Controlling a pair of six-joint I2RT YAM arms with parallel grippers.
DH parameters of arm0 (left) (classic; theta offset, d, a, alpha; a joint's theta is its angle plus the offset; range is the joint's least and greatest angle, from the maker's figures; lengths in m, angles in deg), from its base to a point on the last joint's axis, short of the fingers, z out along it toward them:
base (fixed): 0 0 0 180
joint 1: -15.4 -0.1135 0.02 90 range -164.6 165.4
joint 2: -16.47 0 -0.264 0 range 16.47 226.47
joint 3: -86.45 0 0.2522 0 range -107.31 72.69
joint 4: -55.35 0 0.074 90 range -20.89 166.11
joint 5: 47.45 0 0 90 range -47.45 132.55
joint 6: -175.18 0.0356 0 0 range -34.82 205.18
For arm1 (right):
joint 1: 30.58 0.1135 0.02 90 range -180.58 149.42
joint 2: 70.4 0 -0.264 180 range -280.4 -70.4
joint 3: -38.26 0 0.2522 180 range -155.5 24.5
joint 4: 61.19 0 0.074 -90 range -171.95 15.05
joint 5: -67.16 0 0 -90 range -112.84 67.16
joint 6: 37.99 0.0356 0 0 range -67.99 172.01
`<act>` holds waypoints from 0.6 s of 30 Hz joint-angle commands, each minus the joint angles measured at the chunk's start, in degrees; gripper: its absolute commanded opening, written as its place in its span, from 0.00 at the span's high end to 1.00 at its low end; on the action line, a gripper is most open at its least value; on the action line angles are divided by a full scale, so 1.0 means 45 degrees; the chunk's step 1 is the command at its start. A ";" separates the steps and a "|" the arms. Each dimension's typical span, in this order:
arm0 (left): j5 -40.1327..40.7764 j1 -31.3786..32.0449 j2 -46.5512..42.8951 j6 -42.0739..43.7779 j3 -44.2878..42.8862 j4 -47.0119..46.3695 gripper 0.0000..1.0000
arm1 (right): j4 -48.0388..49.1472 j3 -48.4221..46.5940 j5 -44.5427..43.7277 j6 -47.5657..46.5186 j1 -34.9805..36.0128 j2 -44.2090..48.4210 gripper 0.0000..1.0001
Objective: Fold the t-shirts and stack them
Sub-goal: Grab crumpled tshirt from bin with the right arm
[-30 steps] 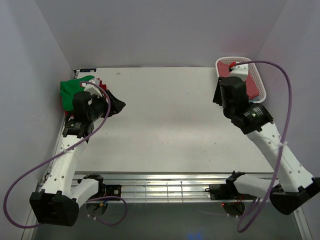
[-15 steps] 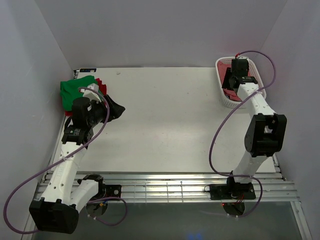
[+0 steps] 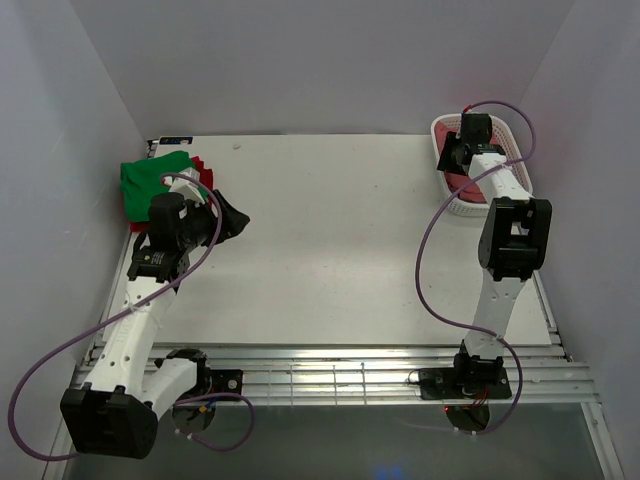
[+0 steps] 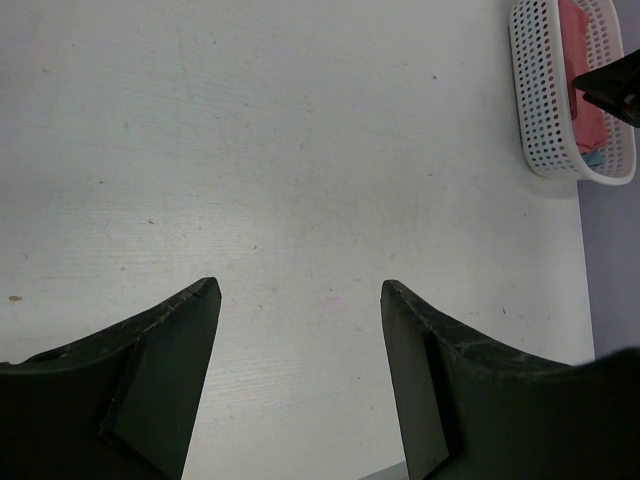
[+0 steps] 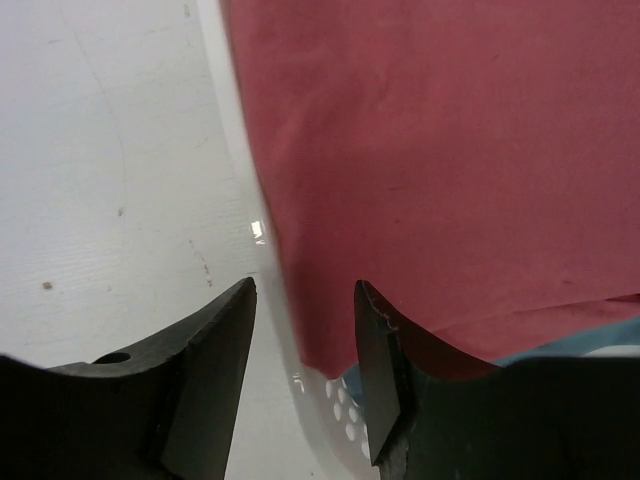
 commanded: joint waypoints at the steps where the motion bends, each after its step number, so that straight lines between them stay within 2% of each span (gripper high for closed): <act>1: 0.0189 0.0053 0.0023 0.0227 -0.0203 0.0035 0.24 | 0.0228 -0.0561 0.0287 0.0213 -0.0183 -0.0268 0.50; 18: 0.0404 0.0053 -0.0034 0.0443 0.0090 0.0230 0.23 | 0.0481 -0.0424 0.0014 0.0682 -0.0613 -0.0641 0.53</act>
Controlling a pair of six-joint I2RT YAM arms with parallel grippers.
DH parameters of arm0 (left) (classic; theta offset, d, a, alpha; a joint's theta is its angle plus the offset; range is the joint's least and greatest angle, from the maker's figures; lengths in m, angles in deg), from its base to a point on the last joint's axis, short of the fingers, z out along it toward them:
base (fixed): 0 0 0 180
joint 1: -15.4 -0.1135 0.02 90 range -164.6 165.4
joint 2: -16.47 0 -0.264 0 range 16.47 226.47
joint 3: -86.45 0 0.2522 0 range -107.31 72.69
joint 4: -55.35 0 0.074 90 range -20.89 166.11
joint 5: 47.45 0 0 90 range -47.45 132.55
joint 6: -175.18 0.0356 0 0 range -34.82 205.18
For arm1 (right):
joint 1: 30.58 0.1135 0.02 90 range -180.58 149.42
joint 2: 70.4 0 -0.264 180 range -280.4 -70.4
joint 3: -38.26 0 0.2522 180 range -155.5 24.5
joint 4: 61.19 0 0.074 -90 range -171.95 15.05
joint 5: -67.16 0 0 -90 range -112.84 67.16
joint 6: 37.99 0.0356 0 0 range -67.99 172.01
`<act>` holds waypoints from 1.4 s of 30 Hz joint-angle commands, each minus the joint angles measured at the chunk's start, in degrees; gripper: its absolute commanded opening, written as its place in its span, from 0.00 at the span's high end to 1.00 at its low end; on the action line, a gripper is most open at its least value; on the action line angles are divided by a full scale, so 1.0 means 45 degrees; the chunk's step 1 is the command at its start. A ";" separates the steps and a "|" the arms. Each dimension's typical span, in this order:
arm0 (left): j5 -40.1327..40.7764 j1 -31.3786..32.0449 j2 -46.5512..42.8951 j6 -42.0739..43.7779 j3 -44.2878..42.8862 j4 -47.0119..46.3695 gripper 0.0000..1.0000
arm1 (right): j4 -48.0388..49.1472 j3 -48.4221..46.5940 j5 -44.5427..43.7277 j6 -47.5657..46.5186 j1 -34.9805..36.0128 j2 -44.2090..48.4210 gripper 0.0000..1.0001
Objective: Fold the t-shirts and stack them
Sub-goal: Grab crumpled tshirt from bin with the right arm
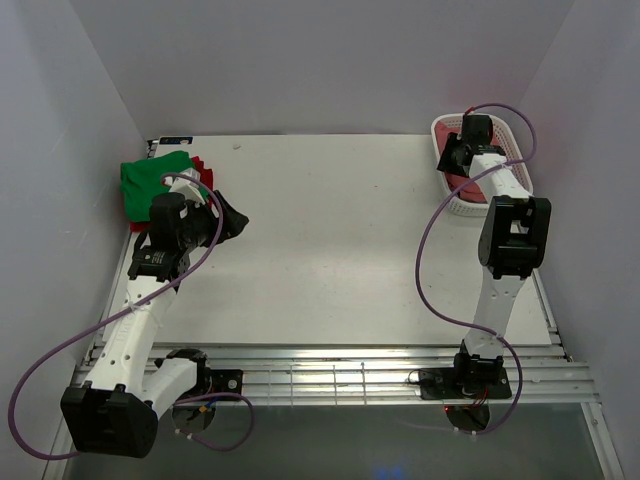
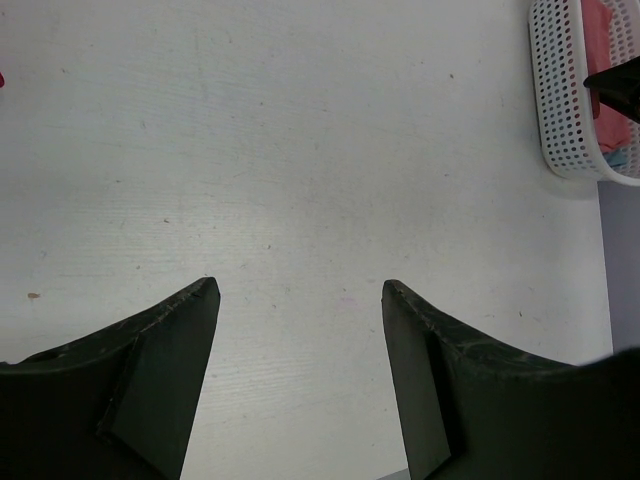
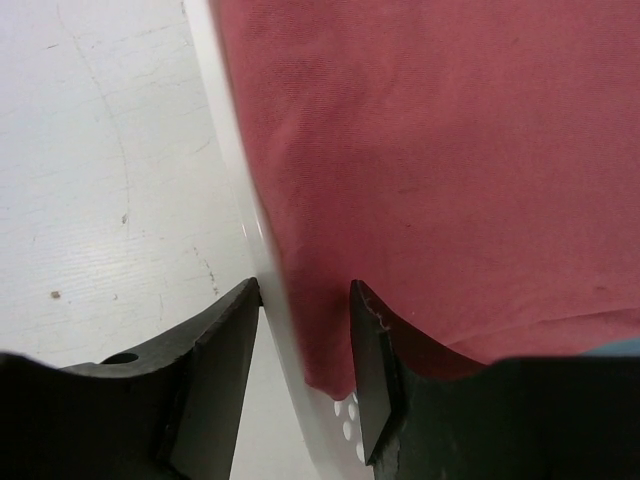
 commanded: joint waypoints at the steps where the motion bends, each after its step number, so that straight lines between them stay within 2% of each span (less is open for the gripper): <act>1: 0.0142 0.0053 -0.0142 0.0137 0.0104 0.0128 0.23 | 0.0438 -0.0351 -0.0351 0.0157 -0.0448 -0.0004 0.53; 7: 0.0064 0.0053 -0.0122 -0.0194 0.0261 0.0148 0.23 | 0.0419 -0.0722 -0.0020 0.0197 -0.0760 0.0094 0.53; 20: 0.0142 0.0053 -0.0337 -0.0078 0.0202 0.0421 0.23 | 0.0439 0.0176 0.0898 0.0412 -0.0878 -0.0316 0.56; 24: 0.0161 0.0053 -0.0454 -0.0098 0.0319 0.0441 0.23 | 0.0438 0.0157 0.1989 0.0315 -0.0878 -0.0433 0.66; 26: 0.0181 0.0053 -0.0513 -0.0098 0.0378 0.0460 0.23 | 0.0380 0.0099 0.2498 0.0139 -0.0878 -0.0511 0.79; 27: 0.0200 0.0053 -0.0532 -0.0098 0.0417 0.0480 0.23 | 0.0283 0.0040 0.2733 0.0099 -0.0878 -0.0570 0.89; 28: 0.0220 0.0053 -0.0571 -0.0098 0.0436 0.0480 0.23 | 0.0089 -0.0018 0.2774 0.0080 -0.0878 -0.0551 0.92; 30: 0.0259 0.0053 -0.0610 -0.0098 0.0437 0.0480 0.23 | -0.0030 -0.0058 0.2852 -0.0095 -0.0878 -0.0337 0.92; 35: 0.0240 0.0053 -0.0494 0.0058 0.0417 0.0441 0.23 | -0.0224 -0.0602 0.3222 -0.0311 -0.0839 0.1887 0.92; 42: -0.0072 0.0053 -0.0707 -0.0254 0.0963 -0.0106 0.23 | -0.2057 -0.4019 0.5780 0.0391 -0.0176 0.3608 0.92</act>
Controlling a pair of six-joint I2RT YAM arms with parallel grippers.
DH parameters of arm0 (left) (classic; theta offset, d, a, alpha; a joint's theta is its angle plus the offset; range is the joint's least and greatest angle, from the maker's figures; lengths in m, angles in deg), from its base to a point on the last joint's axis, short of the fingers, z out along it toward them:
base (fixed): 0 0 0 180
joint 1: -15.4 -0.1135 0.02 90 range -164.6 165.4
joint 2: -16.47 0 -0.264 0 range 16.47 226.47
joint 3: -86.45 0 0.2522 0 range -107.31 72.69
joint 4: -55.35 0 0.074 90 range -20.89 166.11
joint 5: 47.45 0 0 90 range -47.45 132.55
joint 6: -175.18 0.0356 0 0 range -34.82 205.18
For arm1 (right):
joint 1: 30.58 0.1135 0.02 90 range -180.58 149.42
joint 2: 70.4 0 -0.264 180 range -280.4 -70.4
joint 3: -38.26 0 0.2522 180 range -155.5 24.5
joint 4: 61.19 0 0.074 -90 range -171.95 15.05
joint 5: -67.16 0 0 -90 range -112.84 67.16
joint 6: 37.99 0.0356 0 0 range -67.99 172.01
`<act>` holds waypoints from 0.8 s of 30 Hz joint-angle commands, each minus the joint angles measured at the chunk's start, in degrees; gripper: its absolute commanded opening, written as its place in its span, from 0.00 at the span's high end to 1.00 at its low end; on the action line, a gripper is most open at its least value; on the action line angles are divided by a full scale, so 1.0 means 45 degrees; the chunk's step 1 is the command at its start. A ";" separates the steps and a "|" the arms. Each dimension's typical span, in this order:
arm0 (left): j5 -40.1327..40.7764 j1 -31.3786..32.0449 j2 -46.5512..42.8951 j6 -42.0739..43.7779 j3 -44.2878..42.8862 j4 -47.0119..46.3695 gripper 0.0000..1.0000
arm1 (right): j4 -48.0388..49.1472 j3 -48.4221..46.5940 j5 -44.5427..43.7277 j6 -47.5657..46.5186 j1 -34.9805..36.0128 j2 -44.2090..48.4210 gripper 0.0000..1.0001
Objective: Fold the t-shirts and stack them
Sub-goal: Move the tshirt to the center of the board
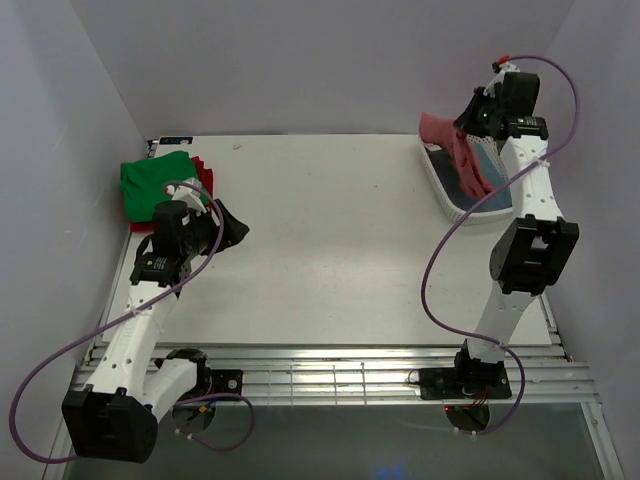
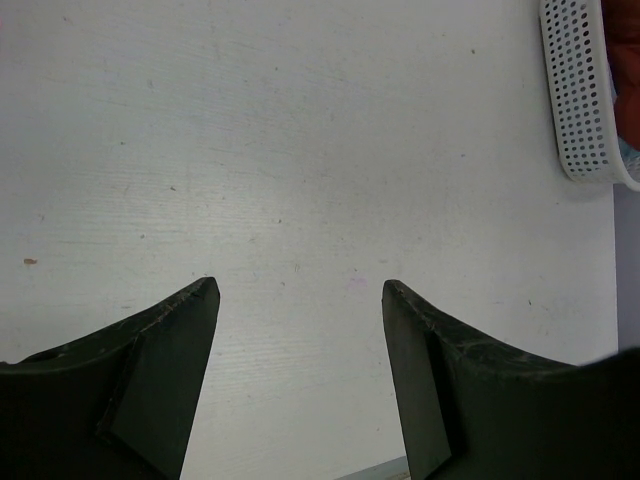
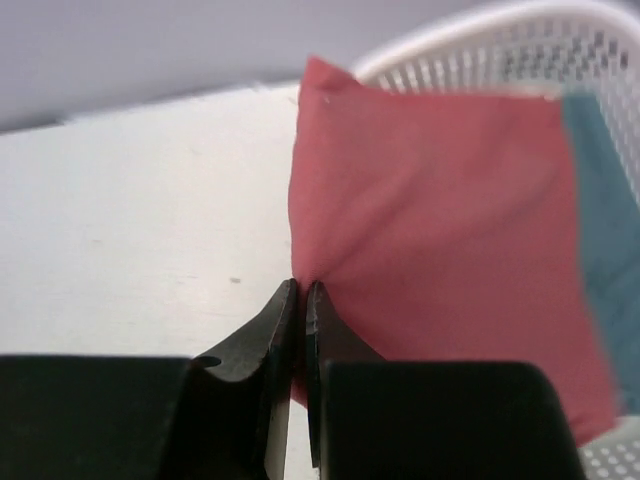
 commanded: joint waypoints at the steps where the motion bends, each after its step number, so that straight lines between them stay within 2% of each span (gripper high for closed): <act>1: -0.0223 0.0053 -0.0421 -0.0133 0.0395 -0.0276 0.23 | -0.0662 -0.2179 0.2163 0.0537 0.0980 0.2098 0.92; 8: -0.0477 0.0053 -0.0948 -0.0211 0.0786 -0.0257 0.23 | -0.0820 -0.1699 0.4349 0.2177 0.2563 0.3661 0.92; 10: -0.0497 0.0053 -0.1123 -0.0269 0.0884 -0.0237 0.23 | -0.1207 -0.1211 0.4158 0.2102 0.3264 0.4383 0.92; 13: -0.0575 0.0053 -0.1319 -0.0445 0.1040 -0.0159 0.23 | -0.1289 0.1769 0.3553 0.2062 0.3657 0.5924 0.92; 14: -0.0614 0.0053 -0.1513 -0.0484 0.1099 -0.0120 0.23 | -0.0863 0.3056 0.3435 0.2062 0.3659 0.6431 0.88; 15: -0.0769 0.0053 -0.1612 -0.0523 0.1215 -0.0100 0.23 | -0.0588 0.5854 0.3086 0.2101 0.3659 0.7500 0.82; 16: -0.0829 0.0053 -0.1729 -0.0543 0.1274 -0.0062 0.23 | -0.0392 0.7216 0.2696 0.2082 0.3678 0.8033 0.62; 17: -0.0907 0.0053 -0.1904 -0.0582 0.1314 0.0016 0.23 | -0.0274 0.8486 0.2305 0.2082 0.3678 0.8502 0.53; 18: -0.0985 0.0073 -0.1964 -0.0582 0.1333 0.0094 0.23 | -0.0254 1.0626 0.1450 0.2082 0.3678 0.9396 0.47; 19: -0.1121 0.0053 -0.2003 -0.0582 0.1333 0.0172 0.23 | -0.0273 1.1517 0.0958 0.1946 0.3736 0.9811 0.41; 22: -0.1122 0.0073 -0.2062 -0.0660 0.1372 0.0291 0.23 | -0.0137 1.3667 0.0776 0.1770 0.3931 1.1121 0.40; 24: -0.1122 0.0092 -0.1791 -0.0719 0.1450 0.0135 0.23 | 0.0000 1.4083 0.1088 0.1594 0.4340 1.1474 0.40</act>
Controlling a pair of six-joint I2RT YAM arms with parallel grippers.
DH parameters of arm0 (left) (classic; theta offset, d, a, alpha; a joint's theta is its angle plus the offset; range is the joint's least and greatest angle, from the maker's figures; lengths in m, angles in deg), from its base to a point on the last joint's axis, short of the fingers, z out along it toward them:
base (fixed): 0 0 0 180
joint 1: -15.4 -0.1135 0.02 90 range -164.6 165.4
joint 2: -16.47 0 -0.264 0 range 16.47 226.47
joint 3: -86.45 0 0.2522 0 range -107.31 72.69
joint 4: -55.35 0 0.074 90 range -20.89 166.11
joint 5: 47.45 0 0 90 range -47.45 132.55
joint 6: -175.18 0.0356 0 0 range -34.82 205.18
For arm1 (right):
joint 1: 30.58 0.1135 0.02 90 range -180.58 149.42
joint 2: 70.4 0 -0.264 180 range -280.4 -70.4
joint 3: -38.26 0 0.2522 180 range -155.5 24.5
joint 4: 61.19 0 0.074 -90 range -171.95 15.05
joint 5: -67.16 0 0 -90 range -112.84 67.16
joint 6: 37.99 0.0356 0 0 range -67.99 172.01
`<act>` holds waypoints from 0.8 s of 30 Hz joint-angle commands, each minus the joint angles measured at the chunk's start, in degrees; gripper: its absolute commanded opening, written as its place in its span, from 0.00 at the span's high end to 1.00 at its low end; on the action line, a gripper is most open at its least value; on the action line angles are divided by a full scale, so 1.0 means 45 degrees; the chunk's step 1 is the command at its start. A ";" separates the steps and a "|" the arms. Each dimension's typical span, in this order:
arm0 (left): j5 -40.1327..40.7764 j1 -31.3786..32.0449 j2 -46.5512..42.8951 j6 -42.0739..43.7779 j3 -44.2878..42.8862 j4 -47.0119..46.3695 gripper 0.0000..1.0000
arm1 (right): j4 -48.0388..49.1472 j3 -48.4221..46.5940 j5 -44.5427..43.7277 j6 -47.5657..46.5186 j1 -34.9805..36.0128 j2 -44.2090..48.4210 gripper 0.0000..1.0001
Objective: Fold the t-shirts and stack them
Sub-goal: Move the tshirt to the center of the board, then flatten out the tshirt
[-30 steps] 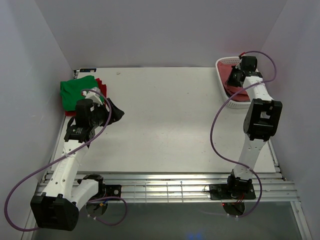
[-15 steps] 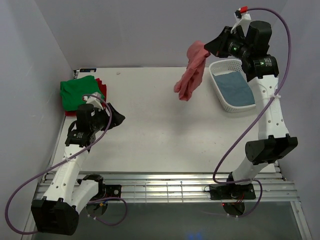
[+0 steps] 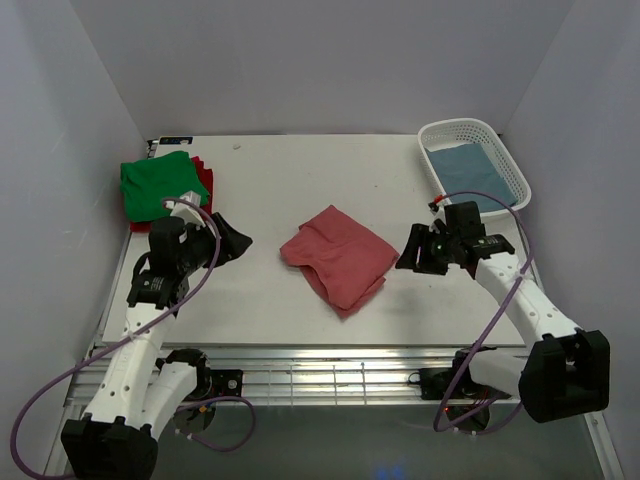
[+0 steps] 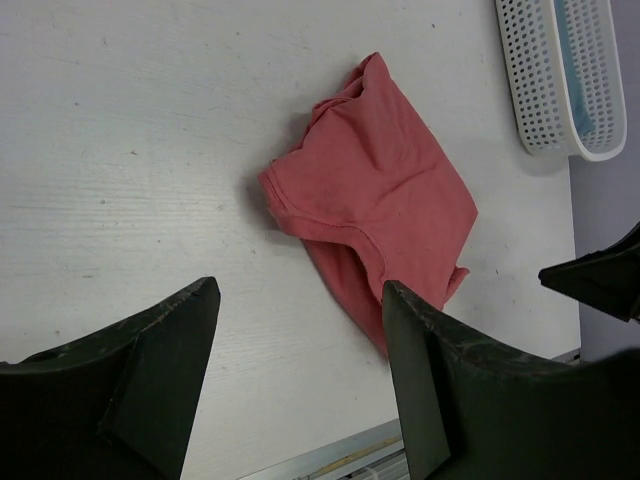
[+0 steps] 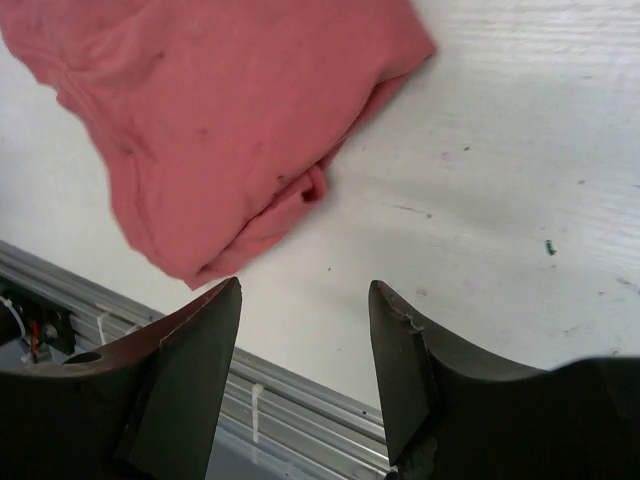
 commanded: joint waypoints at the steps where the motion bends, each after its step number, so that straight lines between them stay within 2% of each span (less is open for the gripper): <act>1: -0.0243 0.0083 0.0187 -0.0170 0.0217 -0.0075 0.24 | 0.0991 0.0227 -0.0212 -0.0461 0.1085 0.1222 0.40; 5: -0.0282 0.0141 0.1125 -0.0014 0.0179 0.0022 0.25 | 0.1479 -0.0023 0.0452 -0.0929 0.2806 0.0346 0.41; 10: 0.0226 0.0161 0.0874 -0.0014 0.0042 0.0394 0.25 | 0.2142 -0.1566 -0.0405 -0.1009 0.5771 -0.2328 0.41; 13: 0.0187 0.0161 0.0600 -0.0033 0.0158 0.0589 0.25 | 0.2807 -0.3029 -0.0913 -0.1028 0.6809 -0.4339 0.41; 18: 0.0069 0.0161 -0.0122 -0.0346 0.0529 0.1057 0.25 | 0.2691 -0.6831 -0.2220 -0.1418 0.7770 -0.7831 0.41; 24: 0.0245 0.0161 -0.0826 -0.0424 0.0842 0.1546 0.25 | 0.2242 -0.9808 -0.2867 -0.1829 0.8337 -1.0667 0.41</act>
